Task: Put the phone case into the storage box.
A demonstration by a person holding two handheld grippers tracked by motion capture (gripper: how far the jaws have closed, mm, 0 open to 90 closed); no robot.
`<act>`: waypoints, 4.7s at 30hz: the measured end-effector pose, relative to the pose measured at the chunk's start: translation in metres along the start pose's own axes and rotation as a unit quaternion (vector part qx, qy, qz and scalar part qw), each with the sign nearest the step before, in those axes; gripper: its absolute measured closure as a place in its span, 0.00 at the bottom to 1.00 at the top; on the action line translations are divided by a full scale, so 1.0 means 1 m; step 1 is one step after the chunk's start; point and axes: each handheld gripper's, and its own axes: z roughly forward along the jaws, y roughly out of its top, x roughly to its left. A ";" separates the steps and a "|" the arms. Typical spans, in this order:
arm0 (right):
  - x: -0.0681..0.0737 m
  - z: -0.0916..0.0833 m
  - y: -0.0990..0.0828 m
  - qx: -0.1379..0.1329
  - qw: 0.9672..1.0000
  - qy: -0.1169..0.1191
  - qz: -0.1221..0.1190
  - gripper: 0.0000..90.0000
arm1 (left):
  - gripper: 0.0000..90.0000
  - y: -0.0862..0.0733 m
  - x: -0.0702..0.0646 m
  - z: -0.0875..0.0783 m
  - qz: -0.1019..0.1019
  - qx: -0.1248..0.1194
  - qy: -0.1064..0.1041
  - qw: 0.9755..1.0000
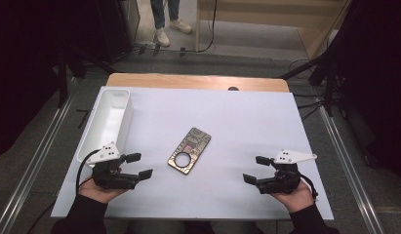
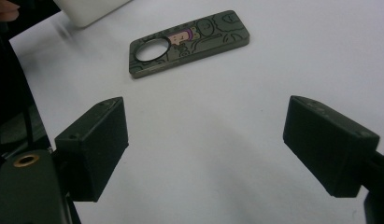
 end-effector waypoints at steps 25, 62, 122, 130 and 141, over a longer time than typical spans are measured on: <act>-0.001 0.002 -0.005 0.003 1.000 -0.004 -0.014 0.14 | 0.21 -0.001 -0.003 0.010 -0.004 0.013 0.016 1.000; -0.004 0.007 -0.006 0.010 1.000 -0.009 -0.012 0.14 | 0.21 0.058 -0.011 0.061 0.018 0.020 0.018 0.999; -0.010 0.005 -0.010 0.016 1.000 -0.006 -0.003 0.14 | 0.15 0.098 -0.026 0.152 -0.015 0.204 0.095 0.974; -0.010 0.006 -0.011 0.019 1.000 -0.009 -0.002 0.14 | 0.11 0.093 -0.027 0.159 -0.004 0.239 0.107 0.965; -0.010 0.006 -0.011 0.020 1.000 -0.009 -0.002 0.14 | 0.02 0.087 -0.030 0.166 -0.005 0.252 0.123 0.960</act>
